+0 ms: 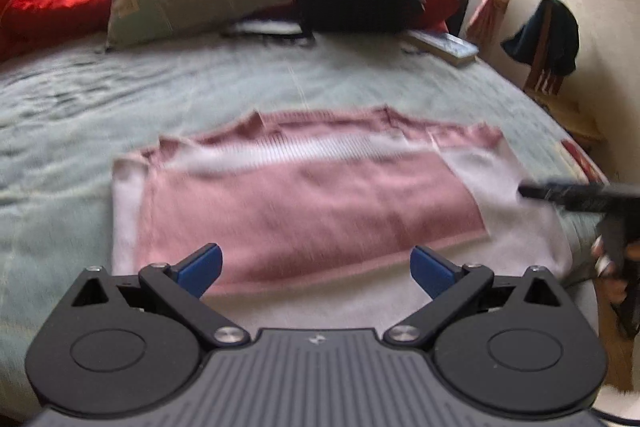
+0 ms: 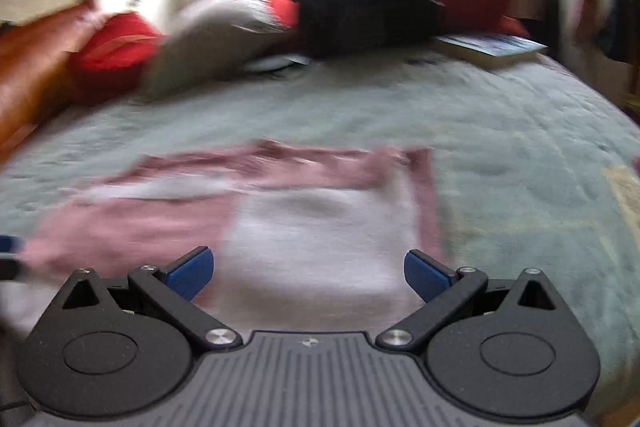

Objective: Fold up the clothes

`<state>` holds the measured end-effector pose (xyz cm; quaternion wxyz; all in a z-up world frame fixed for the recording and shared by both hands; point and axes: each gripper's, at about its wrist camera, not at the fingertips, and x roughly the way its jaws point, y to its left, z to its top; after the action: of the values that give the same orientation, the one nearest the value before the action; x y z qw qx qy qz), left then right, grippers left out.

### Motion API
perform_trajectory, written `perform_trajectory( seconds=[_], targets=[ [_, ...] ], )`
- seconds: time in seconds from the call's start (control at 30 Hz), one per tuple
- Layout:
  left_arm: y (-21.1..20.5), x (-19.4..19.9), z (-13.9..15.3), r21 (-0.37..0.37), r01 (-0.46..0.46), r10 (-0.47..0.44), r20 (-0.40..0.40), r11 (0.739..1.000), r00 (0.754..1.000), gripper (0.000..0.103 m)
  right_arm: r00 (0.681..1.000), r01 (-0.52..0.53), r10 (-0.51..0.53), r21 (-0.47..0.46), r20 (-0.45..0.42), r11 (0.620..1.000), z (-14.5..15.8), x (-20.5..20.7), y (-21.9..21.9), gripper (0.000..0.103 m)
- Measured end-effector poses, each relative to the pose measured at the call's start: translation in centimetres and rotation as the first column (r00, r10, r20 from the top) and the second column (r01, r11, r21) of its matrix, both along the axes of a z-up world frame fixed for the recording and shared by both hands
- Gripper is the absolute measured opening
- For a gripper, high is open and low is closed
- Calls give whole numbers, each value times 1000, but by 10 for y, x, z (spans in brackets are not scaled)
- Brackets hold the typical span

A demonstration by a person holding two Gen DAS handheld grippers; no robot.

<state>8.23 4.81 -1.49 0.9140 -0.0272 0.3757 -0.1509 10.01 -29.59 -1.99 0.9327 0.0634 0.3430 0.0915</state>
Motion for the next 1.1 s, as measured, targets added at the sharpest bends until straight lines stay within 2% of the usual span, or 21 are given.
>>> perform_trajectory(
  seconds=[0.13,0.27,0.33,0.4,0.5,0.6,0.67,0.77,0.87,0.93,1.03,1.1],
  targets=[
    [10,21,-9,-22,-25,25,-18,999,1000,100,999,36,-37,-12,-33,999,-18,4,-4,103],
    [22,42,-33,24,-113,114,-81,993,990,100,997,56,-56,6,-49,998,-25,7,-10,103],
    [30,44,-38,9,-144,144,-106,990,984,99,997,54,-54,1,-47,999,-25,6,-9,103],
    [35,39,-34,-39,-135,131,-88,990,987,100,998,51,-51,-11,-44,999,-25,5,-7,103],
    [39,37,-32,-62,-129,124,-70,990,990,102,998,49,-50,-44,-37,998,-26,4,-1,103],
    [41,43,-41,-53,-119,111,-129,992,985,102,998,48,-51,-84,-36,995,-27,5,5,103],
    [41,44,-32,-50,-90,83,-133,995,988,102,998,44,-49,-103,-38,994,-25,4,7,103],
    [46,47,-13,-54,-41,35,-112,998,993,102,997,57,-59,-61,-40,997,-19,2,2,103],
    [49,58,-6,-64,7,-16,-142,998,990,102,996,75,-74,8,-42,997,-15,0,-3,103],
    [50,67,-11,-81,34,-48,-183,996,982,102,996,79,-78,30,-42,996,-12,-2,-3,103],
    [54,79,-29,-97,23,-48,-262,995,964,102,997,76,-74,38,-38,996,-7,-7,-1,103],
    [58,81,-36,-118,15,-48,-280,993,959,102,997,68,-67,47,-35,997,-3,-10,0,103]
  ],
)
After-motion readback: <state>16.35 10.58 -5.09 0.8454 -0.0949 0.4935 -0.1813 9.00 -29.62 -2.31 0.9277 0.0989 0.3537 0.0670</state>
